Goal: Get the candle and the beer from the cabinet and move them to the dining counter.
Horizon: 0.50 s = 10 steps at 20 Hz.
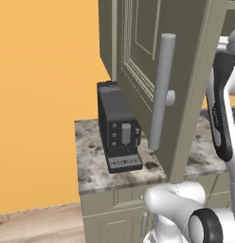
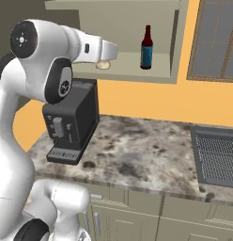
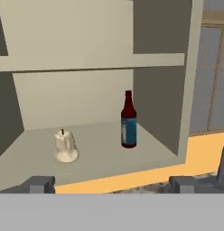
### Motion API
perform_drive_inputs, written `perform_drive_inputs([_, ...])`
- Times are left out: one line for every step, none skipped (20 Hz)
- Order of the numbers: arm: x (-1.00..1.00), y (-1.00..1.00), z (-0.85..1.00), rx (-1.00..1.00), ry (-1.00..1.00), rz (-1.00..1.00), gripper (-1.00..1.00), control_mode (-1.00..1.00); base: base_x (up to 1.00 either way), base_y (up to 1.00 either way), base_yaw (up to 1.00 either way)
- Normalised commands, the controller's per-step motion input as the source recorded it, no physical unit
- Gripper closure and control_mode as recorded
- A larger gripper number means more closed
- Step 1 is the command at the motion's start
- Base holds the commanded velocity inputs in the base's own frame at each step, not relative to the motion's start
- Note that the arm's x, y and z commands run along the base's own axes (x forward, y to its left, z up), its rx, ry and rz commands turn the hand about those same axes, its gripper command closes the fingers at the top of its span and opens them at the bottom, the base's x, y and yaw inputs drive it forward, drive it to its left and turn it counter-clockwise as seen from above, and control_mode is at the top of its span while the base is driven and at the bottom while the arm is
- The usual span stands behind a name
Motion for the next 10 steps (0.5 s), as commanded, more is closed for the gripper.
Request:
perform_drive_inputs([0.13, -0.18, -0.05, 0.0, -0.14, 0.0, -1.0, -1.0, 0.0, 0.0, 0.0])
perform_drive_inputs([0.15, -0.19, -0.07, 0.0, -0.13, 0.0, -1.0, -1.0, 0.0, 0.0, 0.0])
perform_drive_inputs([0.19, -0.18, -0.06, 0.0, -0.11, 0.0, -1.0, -1.0, 0.0, 0.0, 0.0])
perform_drive_inputs([0.25, -0.19, 0.0, 0.0, -0.08, 0.0, -1.0, -1.0, 0.0, 0.0, 0.0])
perform_drive_inputs([0.29, -0.15, -0.01, 0.0, -0.07, -0.02, -1.0, -1.0, 0.0, 0.0, 0.0])
perform_drive_inputs([0.26, -0.17, -0.04, 0.0, -0.06, -0.02, -1.0, -1.0, 0.0, 0.0, 0.0])
perform_drive_inputs([0.29, -0.18, 0.0, 0.0, -0.02, -0.02, -1.0, -1.0, 0.0, 0.0, 0.0])
perform_drive_inputs([0.3, -0.19, 0.0, 0.0, -0.02, -0.03, -1.0, -1.0, 0.0, 0.0, 0.0])
perform_drive_inputs([0.31, -0.21, 0.0, 0.0, -0.01, -0.03, -1.0, -1.0, 0.0, 0.0, 0.0])
perform_drive_inputs([0.31, -0.18, 0.0, 0.0, -0.01, -0.03, -1.0, -1.0, 0.0, 0.0, 0.0])
